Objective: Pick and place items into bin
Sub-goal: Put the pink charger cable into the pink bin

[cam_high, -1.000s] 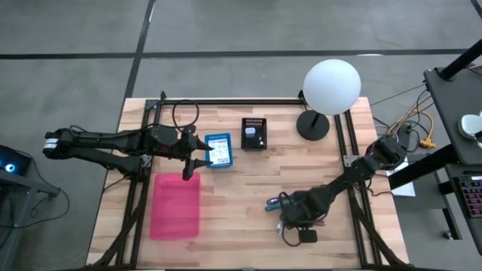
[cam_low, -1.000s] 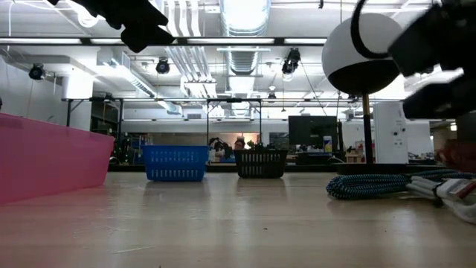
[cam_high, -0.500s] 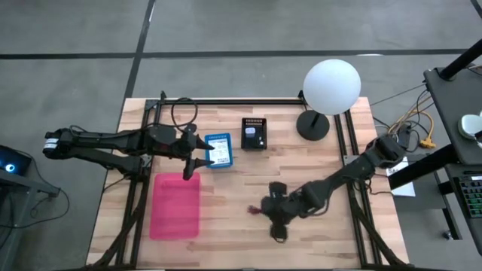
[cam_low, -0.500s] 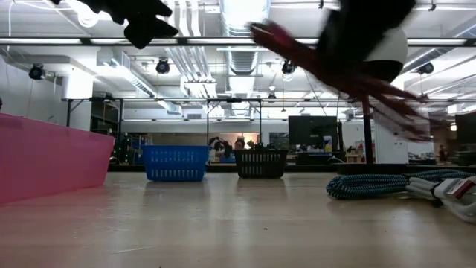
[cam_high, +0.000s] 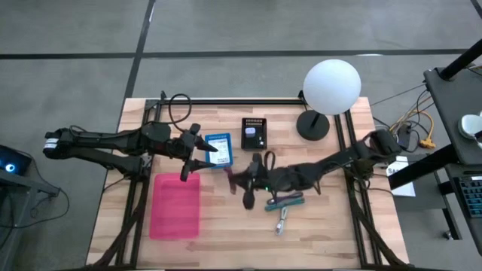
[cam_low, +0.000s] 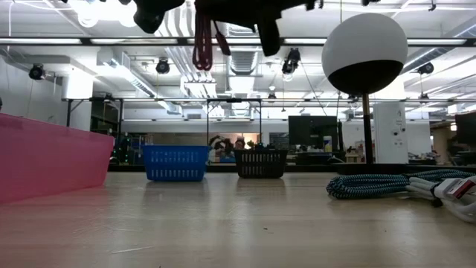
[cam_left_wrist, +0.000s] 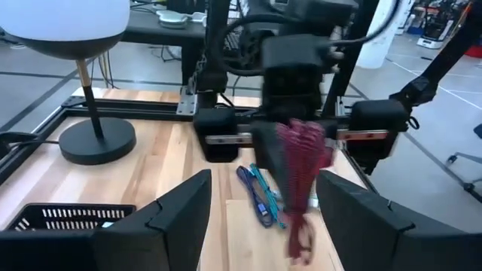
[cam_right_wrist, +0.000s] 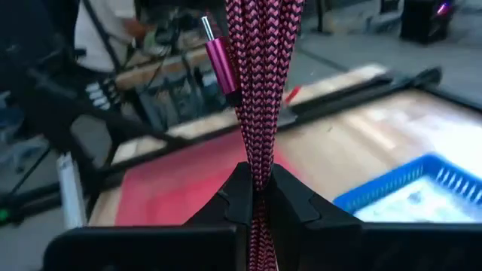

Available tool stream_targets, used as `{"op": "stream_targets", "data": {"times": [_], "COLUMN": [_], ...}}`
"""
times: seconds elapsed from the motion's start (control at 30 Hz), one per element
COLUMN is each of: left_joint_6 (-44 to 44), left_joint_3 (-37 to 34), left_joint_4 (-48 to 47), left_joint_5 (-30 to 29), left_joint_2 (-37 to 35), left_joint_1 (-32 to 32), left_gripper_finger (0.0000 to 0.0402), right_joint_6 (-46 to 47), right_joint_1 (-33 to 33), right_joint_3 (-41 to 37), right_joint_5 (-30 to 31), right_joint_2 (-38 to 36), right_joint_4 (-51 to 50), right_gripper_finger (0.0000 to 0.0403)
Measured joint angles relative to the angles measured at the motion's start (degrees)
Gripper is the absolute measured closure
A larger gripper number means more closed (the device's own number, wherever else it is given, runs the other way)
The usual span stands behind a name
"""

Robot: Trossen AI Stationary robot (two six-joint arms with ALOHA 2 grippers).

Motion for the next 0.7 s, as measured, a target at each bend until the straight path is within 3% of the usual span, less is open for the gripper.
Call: {"op": "stream_targets", "data": {"times": [0.2,0.7], "left_joint_6": [-2.5,-4.5], "left_joint_3": [0.0,0.0], "left_joint_4": [3.5,11.8], "left_joint_5": [3.0,2.2], "left_joint_2": [0.0,6.9], "left_joint_1": [0.0,0.1], "left_gripper_finger": [0.0178,0.0178], "right_joint_6": [-2.8,-11.2], "right_joint_1": [-3.6,-5.8], "right_joint_3": [-0.2,3.5], "right_joint_5": [0.1,-0.6], "right_joint_2": [0.0,0.0], "right_joint_4": [1.6,1.7], "right_gripper_finger": [0.0390,0.0390]}}
